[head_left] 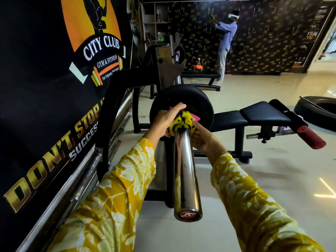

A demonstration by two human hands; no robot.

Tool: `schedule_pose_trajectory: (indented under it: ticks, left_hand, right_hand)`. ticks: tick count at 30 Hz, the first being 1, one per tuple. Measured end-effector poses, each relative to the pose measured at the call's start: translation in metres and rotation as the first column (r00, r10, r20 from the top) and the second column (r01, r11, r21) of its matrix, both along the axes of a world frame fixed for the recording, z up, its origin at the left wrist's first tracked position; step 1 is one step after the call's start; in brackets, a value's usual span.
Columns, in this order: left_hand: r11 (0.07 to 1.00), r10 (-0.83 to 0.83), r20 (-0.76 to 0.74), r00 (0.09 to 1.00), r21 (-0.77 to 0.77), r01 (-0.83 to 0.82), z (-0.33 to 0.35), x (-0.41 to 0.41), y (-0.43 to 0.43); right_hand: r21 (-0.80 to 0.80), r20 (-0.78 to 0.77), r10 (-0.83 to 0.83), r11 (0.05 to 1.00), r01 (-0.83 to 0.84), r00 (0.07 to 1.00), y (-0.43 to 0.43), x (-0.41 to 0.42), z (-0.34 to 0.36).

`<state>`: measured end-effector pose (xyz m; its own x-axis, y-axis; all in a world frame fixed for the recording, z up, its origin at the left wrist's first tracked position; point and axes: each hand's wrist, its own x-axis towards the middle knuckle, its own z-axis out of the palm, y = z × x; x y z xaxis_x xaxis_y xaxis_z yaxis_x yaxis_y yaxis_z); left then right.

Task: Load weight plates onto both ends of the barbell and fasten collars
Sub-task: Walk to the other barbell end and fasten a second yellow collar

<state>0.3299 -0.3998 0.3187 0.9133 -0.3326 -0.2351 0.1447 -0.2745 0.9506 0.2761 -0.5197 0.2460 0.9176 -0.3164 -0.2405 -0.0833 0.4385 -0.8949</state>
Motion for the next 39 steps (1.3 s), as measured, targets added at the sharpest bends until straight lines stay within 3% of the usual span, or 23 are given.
schedule_pose_trajectory:
  ticks: [4,9,16,27,39]
  left_hand:
    - [0.994,0.036,-0.1,0.994,-0.099,-0.046,-0.004,0.008,0.01]
    - [0.983,-0.071,-0.31,0.948,-0.182,0.015,-0.016,0.011,0.021]
    - [0.926,-0.128,-0.427,0.895,-0.374,-0.046,-0.036,0.024,0.03]
    - [0.888,-0.155,-0.418,0.895,-0.455,-0.058,-0.054,0.033,0.027]
    - [0.892,-0.096,-0.371,0.924,-0.444,-0.085,-0.051,0.022,0.026]
  right_hand:
    - [-0.02,0.019,-0.007,1.0,0.007,1.0,0.0,0.0,-0.001]
    - [-0.021,0.05,0.011,1.0,-0.01,0.999,0.0,-0.002,-0.001]
    - [-0.014,0.06,0.019,1.0,-0.018,0.998,-0.001,-0.002,-0.002]
    - [-0.014,0.012,-0.015,1.0,0.015,1.0,-0.001,0.002,-0.004]
    - [-0.025,0.01,0.014,1.0,-0.014,1.0,0.0,-0.003,0.004]
